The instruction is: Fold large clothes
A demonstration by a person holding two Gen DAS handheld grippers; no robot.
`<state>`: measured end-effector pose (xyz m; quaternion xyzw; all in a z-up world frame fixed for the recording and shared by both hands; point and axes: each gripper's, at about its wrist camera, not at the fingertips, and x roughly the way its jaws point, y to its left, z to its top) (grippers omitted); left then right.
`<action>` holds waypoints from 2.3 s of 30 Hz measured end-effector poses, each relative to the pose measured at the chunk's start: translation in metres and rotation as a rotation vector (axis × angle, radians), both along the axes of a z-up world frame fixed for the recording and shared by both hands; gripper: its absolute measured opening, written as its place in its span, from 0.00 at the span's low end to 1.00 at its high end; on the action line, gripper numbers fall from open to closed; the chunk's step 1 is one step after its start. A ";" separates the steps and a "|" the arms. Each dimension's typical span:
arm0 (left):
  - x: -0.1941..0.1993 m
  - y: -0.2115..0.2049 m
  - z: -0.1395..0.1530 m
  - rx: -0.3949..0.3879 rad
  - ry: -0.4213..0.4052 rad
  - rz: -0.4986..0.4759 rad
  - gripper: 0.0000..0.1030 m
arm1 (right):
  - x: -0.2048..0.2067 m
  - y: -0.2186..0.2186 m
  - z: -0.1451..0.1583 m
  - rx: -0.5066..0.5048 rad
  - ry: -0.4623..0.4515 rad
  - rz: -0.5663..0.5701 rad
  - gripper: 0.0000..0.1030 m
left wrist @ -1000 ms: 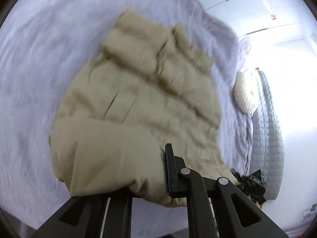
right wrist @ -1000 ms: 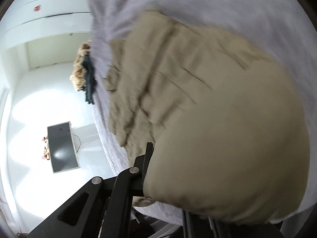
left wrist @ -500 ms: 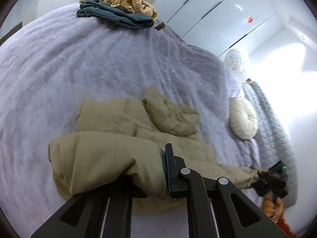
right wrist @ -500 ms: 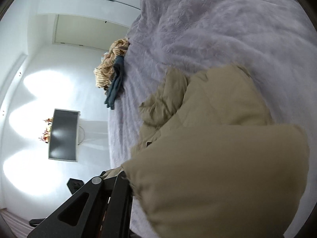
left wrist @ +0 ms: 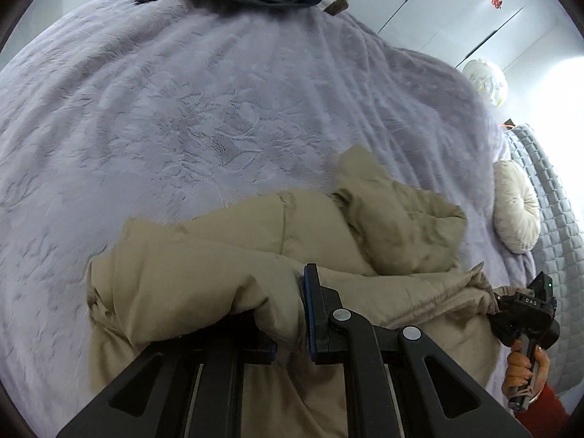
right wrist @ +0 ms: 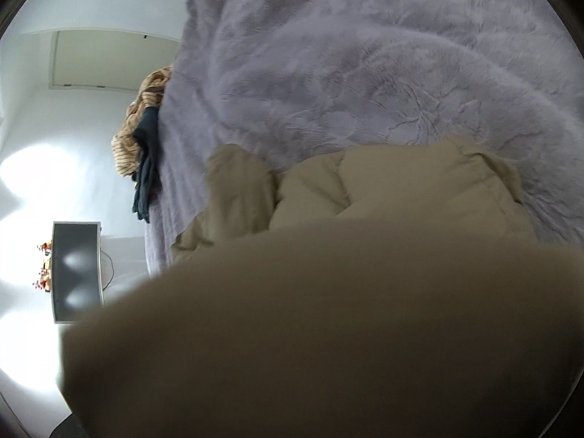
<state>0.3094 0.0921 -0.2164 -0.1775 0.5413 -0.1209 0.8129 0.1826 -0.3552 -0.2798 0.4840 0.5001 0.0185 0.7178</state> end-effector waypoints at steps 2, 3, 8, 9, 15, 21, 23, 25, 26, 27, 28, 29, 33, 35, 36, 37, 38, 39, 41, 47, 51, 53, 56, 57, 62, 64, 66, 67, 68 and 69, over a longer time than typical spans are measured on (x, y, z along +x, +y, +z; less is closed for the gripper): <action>0.005 -0.002 -0.008 0.006 0.000 0.009 0.13 | 0.005 0.000 -0.009 0.001 0.006 -0.007 0.07; 0.008 -0.002 -0.011 0.006 0.007 0.014 0.13 | 0.007 0.000 -0.013 0.002 0.012 -0.012 0.07; 0.007 -0.005 -0.004 0.044 0.035 0.020 0.14 | 0.010 0.001 -0.009 0.006 0.037 -0.008 0.11; 0.002 -0.008 0.003 0.071 0.022 0.001 0.16 | 0.008 0.000 -0.003 0.004 0.032 0.004 0.14; -0.029 -0.015 0.047 0.156 -0.091 -0.084 0.54 | -0.008 0.001 0.044 -0.116 -0.047 0.032 0.73; -0.050 -0.029 0.063 0.176 -0.157 -0.169 0.54 | -0.017 0.043 0.063 -0.236 -0.086 0.208 0.29; -0.053 -0.047 0.057 0.206 -0.169 -0.238 0.54 | -0.012 0.067 0.056 -0.274 -0.096 0.302 0.26; -0.049 -0.064 0.045 0.219 -0.161 -0.275 0.54 | -0.006 0.084 0.043 -0.297 -0.090 0.342 0.26; -0.046 -0.069 0.039 0.224 -0.161 -0.279 0.54 | -0.003 0.088 0.036 -0.306 -0.086 0.348 0.26; -0.042 -0.072 0.034 0.236 -0.165 -0.278 0.54 | 0.002 0.091 0.029 -0.324 -0.081 0.346 0.26; -0.035 -0.074 0.025 0.262 -0.169 -0.263 0.54 | 0.006 0.091 0.024 -0.339 -0.079 0.342 0.25; -0.029 -0.073 0.019 0.279 -0.167 -0.245 0.54 | 0.010 0.089 0.018 -0.358 -0.076 0.335 0.20; 0.004 -0.051 -0.008 0.280 -0.140 -0.168 0.54 | 0.027 0.071 0.002 -0.373 -0.075 0.296 0.04; 0.017 -0.044 -0.013 0.279 -0.145 -0.160 0.54 | 0.035 0.060 0.001 -0.376 -0.071 0.290 0.01; 0.020 -0.043 -0.013 0.313 -0.160 -0.152 0.54 | 0.036 0.054 0.003 -0.395 -0.068 0.286 0.01; 0.021 -0.042 -0.012 0.340 -0.169 -0.144 0.54 | 0.036 0.048 0.007 -0.428 -0.063 0.282 0.01; 0.022 -0.038 -0.011 0.363 -0.175 -0.130 0.54 | 0.034 0.042 0.013 -0.464 -0.055 0.277 0.01; 0.023 -0.033 -0.010 0.364 -0.176 -0.121 0.54 | 0.032 0.033 0.017 -0.502 -0.043 0.267 0.01; 0.023 -0.020 -0.011 0.373 -0.171 -0.092 0.54 | 0.023 0.010 0.021 -0.539 -0.018 0.237 0.01; 0.040 0.003 -0.031 0.359 -0.125 -0.033 0.54 | 0.011 -0.049 -0.001 -0.498 0.064 0.078 0.01; 0.056 0.001 -0.046 0.366 -0.108 -0.005 0.54 | 0.026 -0.055 -0.027 -0.478 0.093 0.040 0.01; 0.064 0.002 -0.054 0.358 -0.096 0.014 0.54 | 0.032 -0.056 -0.037 -0.499 0.097 0.049 0.01; 0.068 0.004 -0.061 0.346 -0.094 0.033 0.54 | 0.037 -0.056 -0.044 -0.503 0.093 0.046 0.01; 0.069 0.005 -0.062 0.343 -0.095 0.037 0.54 | 0.039 -0.055 -0.047 -0.504 0.091 0.042 0.01; 0.073 0.003 -0.067 0.355 -0.091 0.051 0.54 | 0.044 -0.050 -0.044 -0.540 0.103 0.028 0.01; 0.073 0.001 -0.064 0.373 -0.088 0.051 0.54 | 0.047 -0.046 -0.037 -0.565 0.124 0.012 0.02; 0.070 0.000 -0.056 0.396 -0.080 0.055 0.54 | 0.046 -0.043 -0.028 -0.581 0.141 -0.011 0.06; 0.067 0.000 -0.050 0.401 -0.078 0.063 0.54 | 0.045 -0.041 -0.021 -0.595 0.152 -0.022 0.07; 0.065 0.000 -0.044 0.406 -0.076 0.072 0.54 | 0.044 -0.037 -0.013 -0.617 0.158 -0.025 0.07; 0.061 0.001 -0.039 0.411 -0.074 0.079 0.54 | 0.042 -0.034 -0.006 -0.635 0.158 -0.022 0.08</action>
